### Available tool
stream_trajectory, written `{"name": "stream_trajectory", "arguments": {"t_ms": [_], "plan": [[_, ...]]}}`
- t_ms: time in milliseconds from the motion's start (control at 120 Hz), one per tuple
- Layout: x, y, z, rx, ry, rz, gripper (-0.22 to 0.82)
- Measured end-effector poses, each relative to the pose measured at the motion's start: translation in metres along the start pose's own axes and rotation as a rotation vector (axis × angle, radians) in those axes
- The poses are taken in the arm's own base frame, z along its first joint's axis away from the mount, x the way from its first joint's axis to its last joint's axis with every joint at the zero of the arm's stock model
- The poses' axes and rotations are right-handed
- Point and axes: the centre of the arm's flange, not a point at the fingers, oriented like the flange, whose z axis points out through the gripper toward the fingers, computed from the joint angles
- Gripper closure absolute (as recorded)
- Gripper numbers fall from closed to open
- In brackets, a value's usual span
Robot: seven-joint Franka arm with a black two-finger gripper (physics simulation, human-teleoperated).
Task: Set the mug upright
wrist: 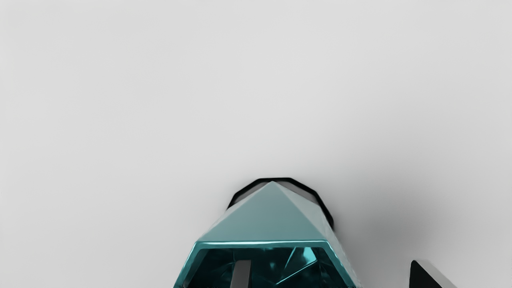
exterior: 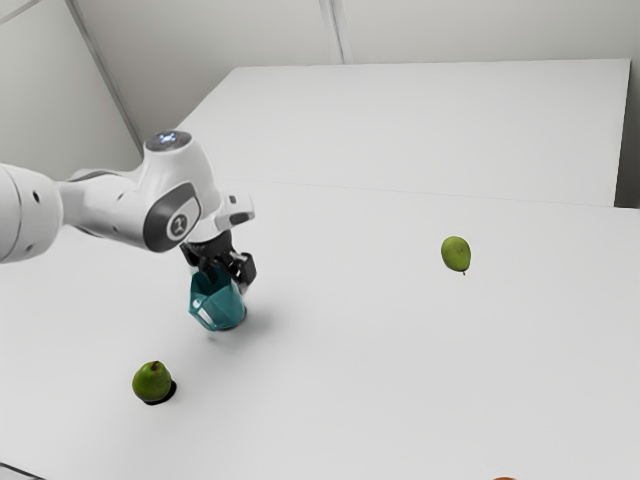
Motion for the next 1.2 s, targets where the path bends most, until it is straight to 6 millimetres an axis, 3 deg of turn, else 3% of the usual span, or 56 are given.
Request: {"name": "stream_trajectory", "arguments": {"t_ms": [158,367,525,792,1200], "plan": [[0.0,0.0,-0.019,0.006,0.02,0.003,0.09],[0.015,-0.004,-0.06,0.014,0.047,-0.001,0.03],[0.032,-0.011,-0.103,0.011,0.069,-0.02,0.02],[0.045,-0.027,-0.16,-0.011,0.062,-0.055,0.0],[0.046,-0.053,-0.243,0.014,0.073,-0.053,0.0]]}}
